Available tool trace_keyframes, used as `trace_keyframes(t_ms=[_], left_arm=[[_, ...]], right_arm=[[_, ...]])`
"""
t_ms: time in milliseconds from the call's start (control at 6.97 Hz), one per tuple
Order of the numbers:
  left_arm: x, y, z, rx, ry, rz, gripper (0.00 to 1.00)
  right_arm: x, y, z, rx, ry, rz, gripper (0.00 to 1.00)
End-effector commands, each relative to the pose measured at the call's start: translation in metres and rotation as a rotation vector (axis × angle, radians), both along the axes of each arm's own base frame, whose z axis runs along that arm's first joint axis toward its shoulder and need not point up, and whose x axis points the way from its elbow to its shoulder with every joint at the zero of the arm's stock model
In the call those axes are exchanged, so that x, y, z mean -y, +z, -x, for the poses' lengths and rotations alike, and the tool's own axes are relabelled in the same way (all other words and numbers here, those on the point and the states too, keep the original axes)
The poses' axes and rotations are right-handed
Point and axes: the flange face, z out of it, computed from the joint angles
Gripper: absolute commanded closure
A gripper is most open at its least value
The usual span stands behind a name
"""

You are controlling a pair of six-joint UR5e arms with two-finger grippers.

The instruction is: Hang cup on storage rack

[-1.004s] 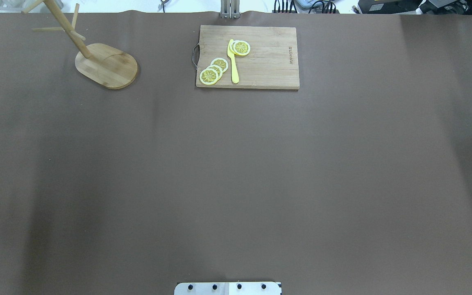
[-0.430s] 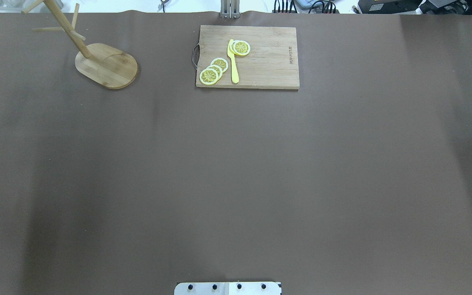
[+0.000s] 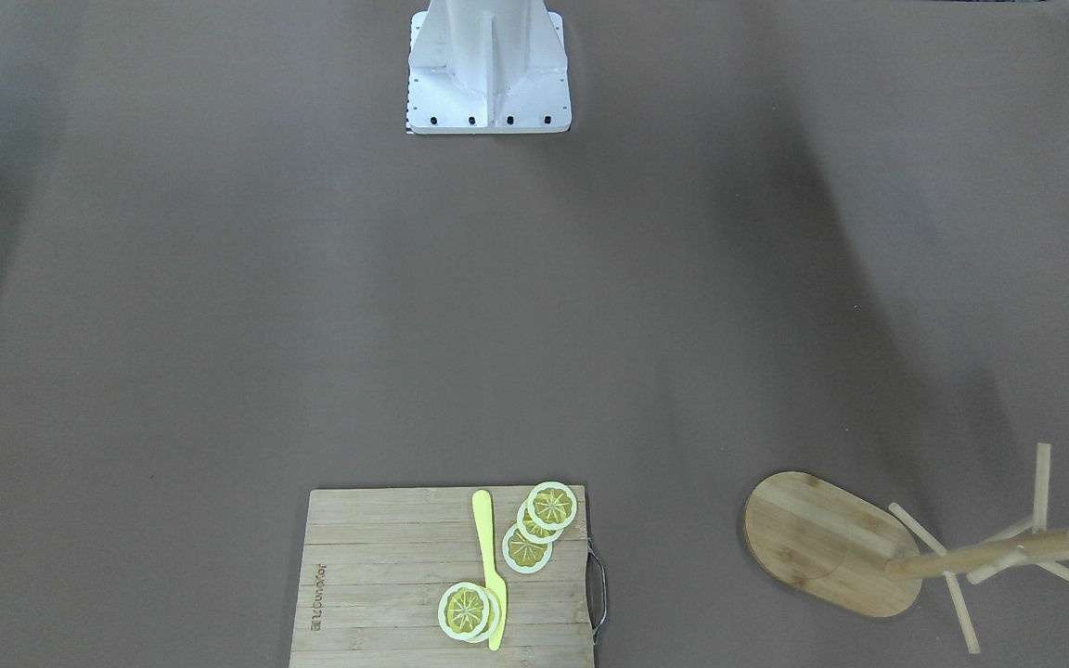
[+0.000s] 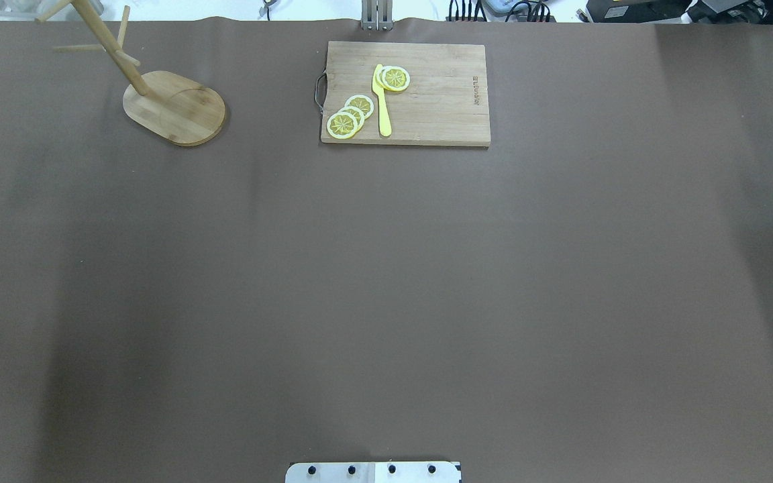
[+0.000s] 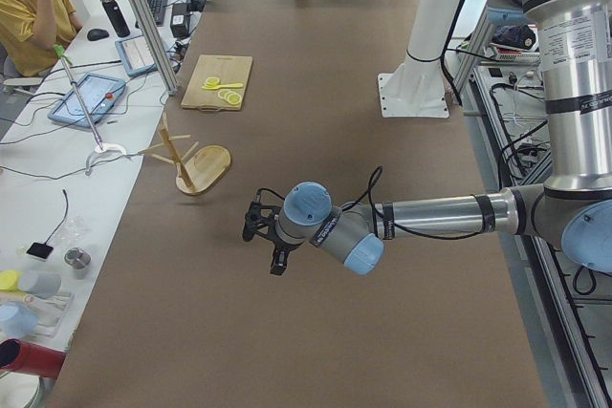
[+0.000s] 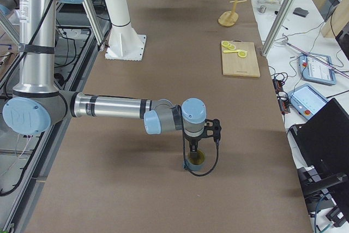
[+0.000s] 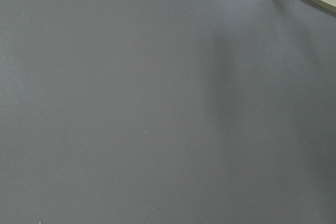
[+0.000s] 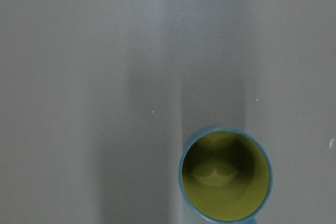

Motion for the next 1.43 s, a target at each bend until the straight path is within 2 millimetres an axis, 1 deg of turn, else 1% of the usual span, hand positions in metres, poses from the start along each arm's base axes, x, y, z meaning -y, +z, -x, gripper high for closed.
trace_keyframes(t_ms=[0, 143, 287, 430, 574, 861, 1004, 1291], left_arm=[[0.002, -0.009, -0.001, -0.027, -0.035, -0.016, 0.03], [0.002, -0.011, -0.001, -0.039, -0.054, 0.002, 0.03], [0.002, -0.012, -0.001, -0.043, -0.055, -0.006, 0.03], [0.002, -0.012, 0.000, -0.041, -0.057, -0.006, 0.03], [0.002, -0.013, 0.000, -0.042, -0.056, -0.008, 0.03], [0.004, -0.015, -0.001, -0.044, -0.058, -0.009, 0.03], [0.004, -0.016, -0.001, -0.047, -0.056, -0.010, 0.03], [0.003, -0.017, -0.001, -0.049, -0.056, -0.011, 0.03]], right_arm=[[-0.001, 0.022, 0.000, -0.008, -0.001, 0.016, 0.00], [0.001, 0.044, -0.001, -0.034, 0.003, 0.043, 0.00], [0.023, 0.059, 0.001, -0.041, 0.002, 0.048, 0.03], [0.038, 0.075, 0.002, -0.041, 0.001, 0.053, 0.09], [0.040, 0.091, 0.002, -0.042, 0.002, 0.057, 0.10], [0.031, 0.103, 0.001, -0.040, -0.004, 0.065, 0.14], [0.030, 0.104, 0.001, -0.037, -0.005, 0.066, 0.19], [0.029, 0.105, 0.008, -0.035, -0.019, 0.069, 0.19]])
